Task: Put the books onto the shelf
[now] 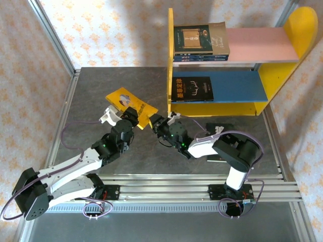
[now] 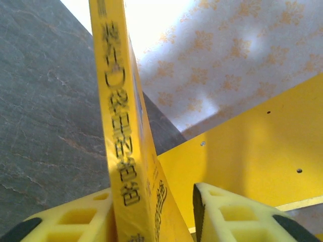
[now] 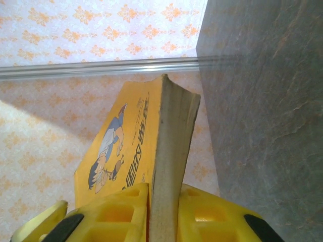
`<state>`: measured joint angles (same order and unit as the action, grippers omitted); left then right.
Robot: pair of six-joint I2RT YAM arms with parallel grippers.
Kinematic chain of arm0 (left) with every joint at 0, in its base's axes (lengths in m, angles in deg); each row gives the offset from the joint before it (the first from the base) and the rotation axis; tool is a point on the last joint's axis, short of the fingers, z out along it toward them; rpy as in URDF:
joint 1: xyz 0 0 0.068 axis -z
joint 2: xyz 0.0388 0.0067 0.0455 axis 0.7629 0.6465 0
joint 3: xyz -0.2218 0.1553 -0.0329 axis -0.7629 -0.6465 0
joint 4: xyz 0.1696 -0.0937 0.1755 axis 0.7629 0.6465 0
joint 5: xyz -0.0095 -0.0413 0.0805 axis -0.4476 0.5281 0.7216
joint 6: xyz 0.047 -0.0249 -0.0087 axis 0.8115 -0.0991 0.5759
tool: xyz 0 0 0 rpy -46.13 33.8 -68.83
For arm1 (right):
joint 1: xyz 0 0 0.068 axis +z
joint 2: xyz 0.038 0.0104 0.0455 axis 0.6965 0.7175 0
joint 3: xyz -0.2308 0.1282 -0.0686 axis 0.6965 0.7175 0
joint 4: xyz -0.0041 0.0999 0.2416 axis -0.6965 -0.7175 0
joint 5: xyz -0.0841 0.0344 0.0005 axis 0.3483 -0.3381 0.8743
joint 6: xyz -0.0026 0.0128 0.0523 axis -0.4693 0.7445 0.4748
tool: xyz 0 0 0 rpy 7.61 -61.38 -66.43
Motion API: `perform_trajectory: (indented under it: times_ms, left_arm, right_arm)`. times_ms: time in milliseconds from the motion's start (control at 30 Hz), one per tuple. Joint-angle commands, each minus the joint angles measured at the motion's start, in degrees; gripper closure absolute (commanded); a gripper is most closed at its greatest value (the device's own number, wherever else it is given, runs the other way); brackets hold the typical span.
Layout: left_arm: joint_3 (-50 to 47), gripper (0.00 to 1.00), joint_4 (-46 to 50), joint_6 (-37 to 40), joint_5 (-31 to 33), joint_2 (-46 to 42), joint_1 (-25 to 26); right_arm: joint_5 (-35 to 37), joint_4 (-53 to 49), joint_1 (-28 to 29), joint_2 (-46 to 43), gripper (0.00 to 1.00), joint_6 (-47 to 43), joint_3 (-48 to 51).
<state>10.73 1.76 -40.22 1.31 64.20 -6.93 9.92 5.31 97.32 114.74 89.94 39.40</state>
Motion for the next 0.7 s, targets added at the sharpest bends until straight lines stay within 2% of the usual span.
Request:
perform_trajectory:
  times_ms: [0, 100, 367, 500, 667]
  left_arm:
    - [-0.09, 0.59, 1.76, -0.03, 2.81, -3.33, 0.4]
    - [-0.77, 0.56, 4.6, 0.33, 4.14, -5.83, 0.42]
    - [-1.45, 0.54, 10.54, 2.52, 8.95, -12.09, 0.43]
    - [-1.2, 0.53, 11.29, 3.73, 9.46, -12.59, 0.33]
    - [0.21, 0.52, 12.12, 5.82, 8.81, -11.63, 0.31]
  right_arm:
    - [0.34, -1.7, -0.81, -3.22, 0.84, -3.36, 3.2]
    - [-1.95, -4.34, -1.74, -6.08, 0.84, -6.81, 5.33]
    - [-7.34, -19.18, -2.34, -19.1, 0.85, -16.18, 11.88]
    - [-9.73, -30.11, -3.88, -29.02, 0.85, -21.29, 14.74]
    - [-10.02, -47.29, -6.55, -46.55, 0.86, -27.41, 16.55]
